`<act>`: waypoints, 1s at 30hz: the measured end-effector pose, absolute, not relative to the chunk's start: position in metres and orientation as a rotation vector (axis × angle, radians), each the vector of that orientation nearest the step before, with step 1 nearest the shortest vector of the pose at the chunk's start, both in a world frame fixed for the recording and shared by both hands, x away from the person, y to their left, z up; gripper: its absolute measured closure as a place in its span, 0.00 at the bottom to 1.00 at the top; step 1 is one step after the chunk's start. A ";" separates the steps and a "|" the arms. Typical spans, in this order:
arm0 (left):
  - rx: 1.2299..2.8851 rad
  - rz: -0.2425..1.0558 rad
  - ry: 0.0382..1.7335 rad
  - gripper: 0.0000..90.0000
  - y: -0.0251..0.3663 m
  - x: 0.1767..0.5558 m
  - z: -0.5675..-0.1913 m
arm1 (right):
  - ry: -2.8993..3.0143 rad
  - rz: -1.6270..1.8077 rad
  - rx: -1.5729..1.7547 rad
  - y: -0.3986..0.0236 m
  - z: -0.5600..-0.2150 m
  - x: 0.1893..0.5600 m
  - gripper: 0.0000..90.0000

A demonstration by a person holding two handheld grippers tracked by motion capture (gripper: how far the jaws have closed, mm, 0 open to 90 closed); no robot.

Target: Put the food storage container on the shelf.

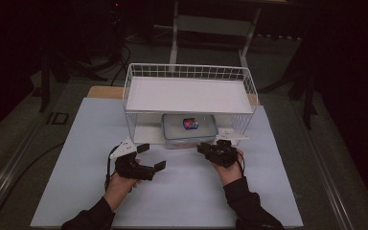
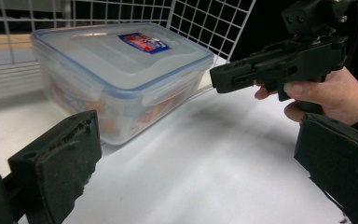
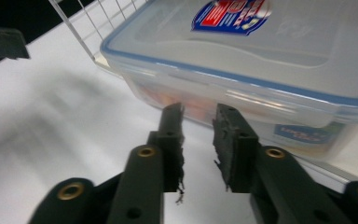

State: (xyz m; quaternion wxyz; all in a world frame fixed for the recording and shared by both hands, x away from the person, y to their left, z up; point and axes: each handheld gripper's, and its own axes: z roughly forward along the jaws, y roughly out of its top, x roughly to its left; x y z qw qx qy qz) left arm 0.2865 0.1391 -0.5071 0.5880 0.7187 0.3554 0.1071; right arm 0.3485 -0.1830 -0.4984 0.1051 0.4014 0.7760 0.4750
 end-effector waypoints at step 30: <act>1.674 0.273 0.809 0.01 0.145 0.284 -0.509 | 2.295 1.327 1.219 -0.130 -0.518 0.396 1.00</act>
